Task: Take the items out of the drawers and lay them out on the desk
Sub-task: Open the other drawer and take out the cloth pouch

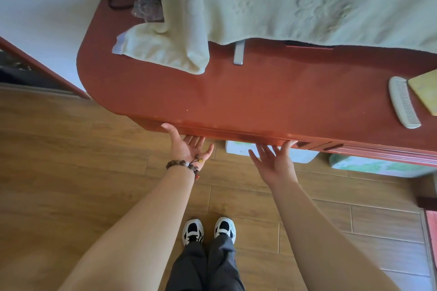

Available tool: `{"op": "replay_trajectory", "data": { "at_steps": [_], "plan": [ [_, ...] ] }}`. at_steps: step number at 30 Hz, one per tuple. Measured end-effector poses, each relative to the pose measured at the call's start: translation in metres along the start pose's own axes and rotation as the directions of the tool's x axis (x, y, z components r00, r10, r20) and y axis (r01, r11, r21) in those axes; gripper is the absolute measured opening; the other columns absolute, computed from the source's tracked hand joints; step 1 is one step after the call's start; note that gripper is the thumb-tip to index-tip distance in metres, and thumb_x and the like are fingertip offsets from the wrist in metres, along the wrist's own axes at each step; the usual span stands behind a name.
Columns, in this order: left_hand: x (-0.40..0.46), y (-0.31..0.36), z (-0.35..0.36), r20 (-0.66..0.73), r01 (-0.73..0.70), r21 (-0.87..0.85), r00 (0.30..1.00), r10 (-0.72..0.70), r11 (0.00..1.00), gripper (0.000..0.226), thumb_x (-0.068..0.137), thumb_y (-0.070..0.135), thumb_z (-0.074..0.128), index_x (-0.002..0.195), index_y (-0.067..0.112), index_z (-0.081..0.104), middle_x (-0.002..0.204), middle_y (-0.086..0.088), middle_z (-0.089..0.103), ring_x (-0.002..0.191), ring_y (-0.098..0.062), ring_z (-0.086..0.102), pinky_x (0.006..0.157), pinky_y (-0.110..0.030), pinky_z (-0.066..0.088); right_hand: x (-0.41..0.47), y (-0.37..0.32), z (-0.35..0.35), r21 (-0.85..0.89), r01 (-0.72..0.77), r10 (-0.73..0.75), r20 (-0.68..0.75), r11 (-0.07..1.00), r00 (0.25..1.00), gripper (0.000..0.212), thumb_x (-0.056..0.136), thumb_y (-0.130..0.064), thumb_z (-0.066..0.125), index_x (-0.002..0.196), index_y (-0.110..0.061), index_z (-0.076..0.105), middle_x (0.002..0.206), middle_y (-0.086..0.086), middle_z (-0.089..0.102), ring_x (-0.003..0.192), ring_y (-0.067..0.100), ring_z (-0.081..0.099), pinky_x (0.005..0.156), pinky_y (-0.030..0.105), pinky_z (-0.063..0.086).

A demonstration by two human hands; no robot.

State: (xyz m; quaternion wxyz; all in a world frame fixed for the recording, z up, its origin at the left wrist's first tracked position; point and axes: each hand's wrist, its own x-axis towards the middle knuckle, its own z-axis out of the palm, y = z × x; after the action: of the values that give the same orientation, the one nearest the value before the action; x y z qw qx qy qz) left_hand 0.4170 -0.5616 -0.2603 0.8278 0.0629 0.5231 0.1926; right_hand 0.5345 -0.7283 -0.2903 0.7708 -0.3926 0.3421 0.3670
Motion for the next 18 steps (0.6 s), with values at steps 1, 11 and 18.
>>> {"op": "replay_trajectory", "data": {
  "at_steps": [1,11,18],
  "plan": [
    [-0.001,-0.001,-0.002,0.003,-0.002,-0.002,1.000,0.002,1.000,0.108,0.062,0.088,0.044,0.130,0.004,0.042,0.129,-0.005,0.051,0.121,-0.021,0.049,0.104,-0.059,0.035,0.000,0.000,-0.002,-0.006,-0.002,0.002,0.006,1.000,1.000,0.085,0.082,-0.069,0.045,0.142,-0.011,0.033,0.138,0.014,0.047,0.125,0.023,0.051,0.093,0.049,0.047],
    [-0.031,-0.016,-0.042,0.002,-0.001,0.014,1.000,0.001,1.000,0.098,0.067,0.087,0.038,0.120,0.006,0.048,0.127,-0.006,0.055,0.120,-0.022,0.051,0.105,-0.058,0.034,-0.029,0.020,-0.034,0.017,-0.029,0.030,-0.037,0.999,0.999,0.070,0.088,-0.063,0.044,0.137,-0.014,0.036,0.133,0.015,0.046,0.124,0.025,0.049,0.102,0.052,0.041],
    [-0.051,-0.032,-0.086,-0.012,0.007,-0.001,1.000,-0.007,1.000,0.100,0.064,0.088,0.041,0.124,0.008,0.050,0.130,-0.006,0.057,0.117,-0.022,0.053,0.098,-0.057,0.040,-0.056,0.045,-0.066,0.021,-0.028,0.029,-0.063,0.999,0.998,0.071,0.085,-0.066,0.045,0.134,-0.015,0.039,0.132,0.015,0.050,0.121,0.023,0.052,0.094,0.051,0.044]
  ]
}}
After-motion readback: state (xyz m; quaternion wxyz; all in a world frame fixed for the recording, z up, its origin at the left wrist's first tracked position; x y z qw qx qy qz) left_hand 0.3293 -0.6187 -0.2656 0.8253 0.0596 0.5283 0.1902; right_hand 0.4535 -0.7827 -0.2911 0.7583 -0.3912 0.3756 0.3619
